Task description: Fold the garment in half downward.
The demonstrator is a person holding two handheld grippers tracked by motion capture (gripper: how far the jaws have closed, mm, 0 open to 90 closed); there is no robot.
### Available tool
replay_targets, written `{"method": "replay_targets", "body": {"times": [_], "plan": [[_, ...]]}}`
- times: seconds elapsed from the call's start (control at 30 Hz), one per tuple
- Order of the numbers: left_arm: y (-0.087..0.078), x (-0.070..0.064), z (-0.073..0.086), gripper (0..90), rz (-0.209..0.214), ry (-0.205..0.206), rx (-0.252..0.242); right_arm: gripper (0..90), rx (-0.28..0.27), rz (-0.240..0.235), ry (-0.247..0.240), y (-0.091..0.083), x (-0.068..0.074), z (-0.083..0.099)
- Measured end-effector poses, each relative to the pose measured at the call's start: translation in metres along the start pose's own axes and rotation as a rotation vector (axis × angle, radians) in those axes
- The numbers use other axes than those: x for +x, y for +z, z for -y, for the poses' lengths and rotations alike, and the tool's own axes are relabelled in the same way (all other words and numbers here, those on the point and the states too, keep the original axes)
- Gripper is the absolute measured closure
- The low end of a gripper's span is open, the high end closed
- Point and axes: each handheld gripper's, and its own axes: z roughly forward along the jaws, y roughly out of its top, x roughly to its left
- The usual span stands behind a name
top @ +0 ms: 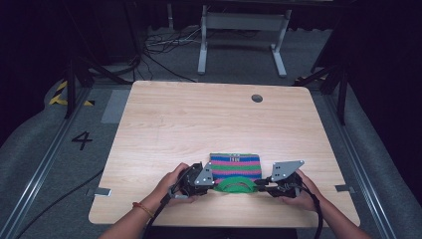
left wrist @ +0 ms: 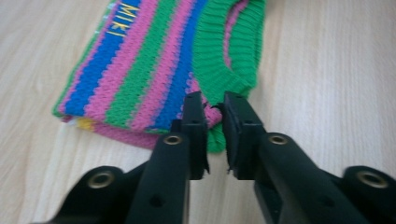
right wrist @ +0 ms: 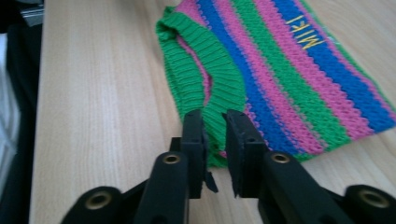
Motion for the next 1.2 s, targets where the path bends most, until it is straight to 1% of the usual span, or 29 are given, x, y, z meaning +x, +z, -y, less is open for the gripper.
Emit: {"method": "replay_targets", "body": {"times": [0.03,0.07,0.1,0.13,0.2,0.23,0.27,0.3,0.33,0.37,0.4,0.47,0.5,0.6,0.67,0.73,0.77,0.83,0.9,1.0,1.03,1.07,1.2], "plan": [[0.000,-0.001,-0.001,74.3,-0.013,0.001,-0.004,73.7,-0.009,0.011,0.007,-0.001,-0.001,-0.001],[0.002,-0.002,-0.004,71.8,-0.015,-0.002,-0.011,73.3,-0.023,0.016,0.027,-0.002,-0.001,-0.001],[0.002,-0.002,-0.004,70.3,-0.015,-0.002,-0.011,73.3,-0.023,0.016,0.027,-0.002,-0.001,-0.001],[0.004,-0.003,-0.006,70.3,-0.008,0.000,-0.017,72.5,-0.036,0.024,0.033,-0.002,-0.001,-0.003],[0.009,-0.004,-0.007,70.2,-0.002,0.002,-0.005,71.6,-0.029,0.028,0.029,0.001,0.001,-0.004],[0.012,-0.005,-0.007,70.1,0.007,-0.013,0.012,72.6,-0.029,0.025,0.027,0.004,0.002,-0.004],[0.014,-0.005,-0.007,68.3,0.018,-0.022,0.020,73.7,-0.022,0.023,0.024,0.006,0.003,-0.004],[0.016,-0.006,-0.006,67.9,0.022,-0.027,0.017,74.8,-0.014,0.024,0.015,0.008,0.004,-0.004],[0.017,-0.006,-0.005,68.0,0.022,-0.036,0.030,76.0,-0.007,0.021,0.017,0.010,0.004,-0.003],[0.019,-0.007,-0.003,68.6,0.022,-0.032,0.038,76.3,-0.002,0.015,0.020,0.012,0.004,-0.002],[0.021,-0.007,-0.002,68.7,0.020,-0.039,0.046,76.8,0.002,0.018,0.024,0.014,0.004,0.000],[0.024,-0.006,0.002,69.1,0.020,-0.043,0.046,77.3,0.000,0.027,0.035,0.018,0.003,0.004],[0.024,-0.005,0.003,69.6,0.017,-0.047,0.037,77.3,-0.006,0.027,0.039,0.019,0.003,0.005],[0.026,-0.003,0.004,69.7,0.007,-0.052,0.030,77.4,-0.013,0.033,0.034,0.020,0.002,0.006],[0.028,0.001,0.004,69.6,-0.007,-0.048,0.033,77.4,-0.015,0.046,0.029,0.022,0.000,0.006],[0.029,0.007,0.004,69.6,-0.022,-0.052,0.030,77.6,-0.026,0.048,0.040,0.024,-0.004,0.007],[0.030,0.010,0.005,69.6,-0.018,-0.053,0.025,77.7,-0.033,0.048,0.049,0.025,-0.007,0.007],[0.032,0.017,0.005,69.6,-0.013,-0.070,0.024,77.7,-0.037,0.050,0.059,0.027,-0.012,0.006],[0.033,0.022,0.004,69.6,-0.020,-0.066,0.032,77.7,-0.034,0.052,0.063,0.028,-0.017,0.004],[0.035,0.031,0.003,69.6,-0.026,-0.081,0.032,77.7,-0.027,0.066,0.073,0.032,-0.026,0.000],[0.035,0.034,0.004,69.6,-0.030,-0.075,0.033,77.7,-0.023,0.069,0.075,0.033,-0.028,-0.002],[0.035,0.038,0.005,69.6,-0.033,-0.097,0.031,77.6,-0.018,0.072,0.075,0.034,-0.030,-0.004],[0.034,0.040,0.005,68.4,-0.032,-0.098,0.030,76.5,-0.007,0.076,0.080,0.036,-0.032,-0.009]]}}
